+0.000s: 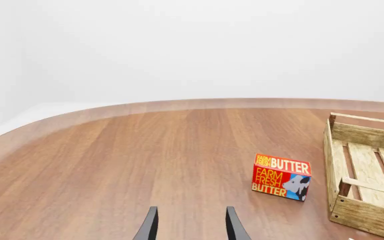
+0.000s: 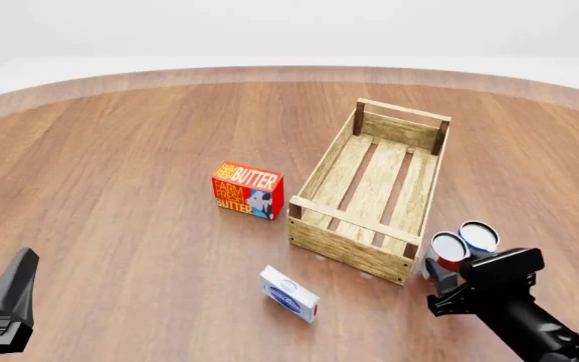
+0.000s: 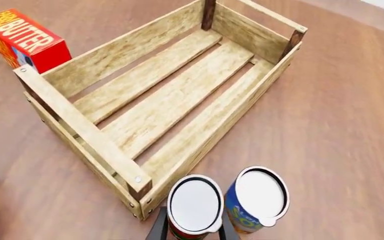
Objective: Pick up the tomato sauce, and put it in the wooden tray.
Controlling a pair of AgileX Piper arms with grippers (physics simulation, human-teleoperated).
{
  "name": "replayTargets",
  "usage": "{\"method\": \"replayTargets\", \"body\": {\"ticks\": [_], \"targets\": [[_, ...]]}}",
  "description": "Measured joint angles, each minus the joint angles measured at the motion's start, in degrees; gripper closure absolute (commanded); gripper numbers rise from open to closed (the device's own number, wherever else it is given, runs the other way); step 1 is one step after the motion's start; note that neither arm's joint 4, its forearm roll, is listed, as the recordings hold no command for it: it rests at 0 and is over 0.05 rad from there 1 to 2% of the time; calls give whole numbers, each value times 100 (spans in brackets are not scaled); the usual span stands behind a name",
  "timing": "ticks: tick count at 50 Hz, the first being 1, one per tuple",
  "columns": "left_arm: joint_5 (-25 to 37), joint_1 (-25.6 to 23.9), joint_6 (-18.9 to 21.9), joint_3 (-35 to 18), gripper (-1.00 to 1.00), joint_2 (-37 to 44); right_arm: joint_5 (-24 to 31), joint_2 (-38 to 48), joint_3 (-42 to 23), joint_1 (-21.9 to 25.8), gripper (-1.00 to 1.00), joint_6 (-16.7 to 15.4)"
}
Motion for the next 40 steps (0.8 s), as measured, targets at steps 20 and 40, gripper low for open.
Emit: {"method": "replayTargets", "body": {"ticks": [20,40], "targets": [[0,0,0,0,-100,0,785,-1164,67,-81,100,-106],[0,0,0,0,-100,0,1665,-2226,-72,-85,100,-180]]}}
